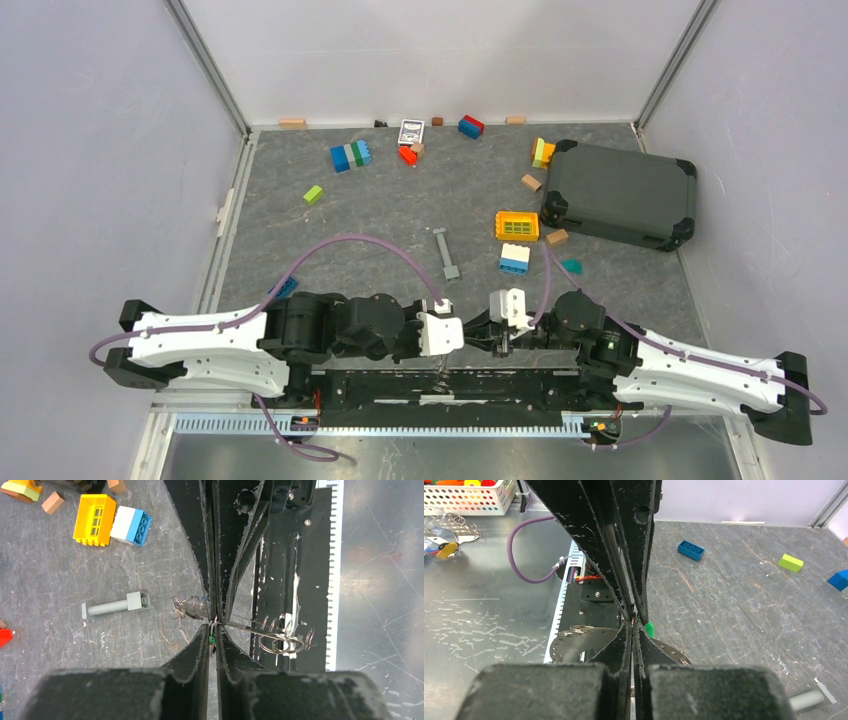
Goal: Remove the keys from the keyring
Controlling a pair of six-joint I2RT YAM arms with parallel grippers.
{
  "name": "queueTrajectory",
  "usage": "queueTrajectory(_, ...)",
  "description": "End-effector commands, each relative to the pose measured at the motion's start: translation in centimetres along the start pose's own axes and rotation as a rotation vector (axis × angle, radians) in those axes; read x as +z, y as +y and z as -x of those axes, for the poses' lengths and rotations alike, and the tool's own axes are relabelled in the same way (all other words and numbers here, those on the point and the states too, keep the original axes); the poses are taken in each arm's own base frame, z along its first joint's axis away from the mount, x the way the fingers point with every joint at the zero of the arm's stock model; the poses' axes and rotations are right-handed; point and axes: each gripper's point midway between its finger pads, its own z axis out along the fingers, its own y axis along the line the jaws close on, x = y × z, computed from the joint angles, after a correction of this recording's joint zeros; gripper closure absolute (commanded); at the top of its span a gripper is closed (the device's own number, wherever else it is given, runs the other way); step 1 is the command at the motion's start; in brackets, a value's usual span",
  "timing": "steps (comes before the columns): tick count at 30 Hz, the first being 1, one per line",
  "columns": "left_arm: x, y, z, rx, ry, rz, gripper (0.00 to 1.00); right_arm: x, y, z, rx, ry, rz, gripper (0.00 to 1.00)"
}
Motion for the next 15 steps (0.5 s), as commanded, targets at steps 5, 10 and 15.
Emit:
queueTrajectory(5,-2.0,0.7,3.3,-0.065,-0.206,0.026,0.68,-0.8,-0.5,2.5,-0.05,-0.118,-0.036,1.0)
queueTrajectory(10,-2.3,0.6,3.4,-0.085,-0.243,0.027,0.66,-1.0,-0.3,2.8,-0.056,-0.141,-0.029,1.0)
queueTrajectory(15,-2.1,0.4,3.3,-0.099,-0.26,0.025,0.66,-1.3,-0.3,3.3,-0.065,-0.169,-0.032,1.0)
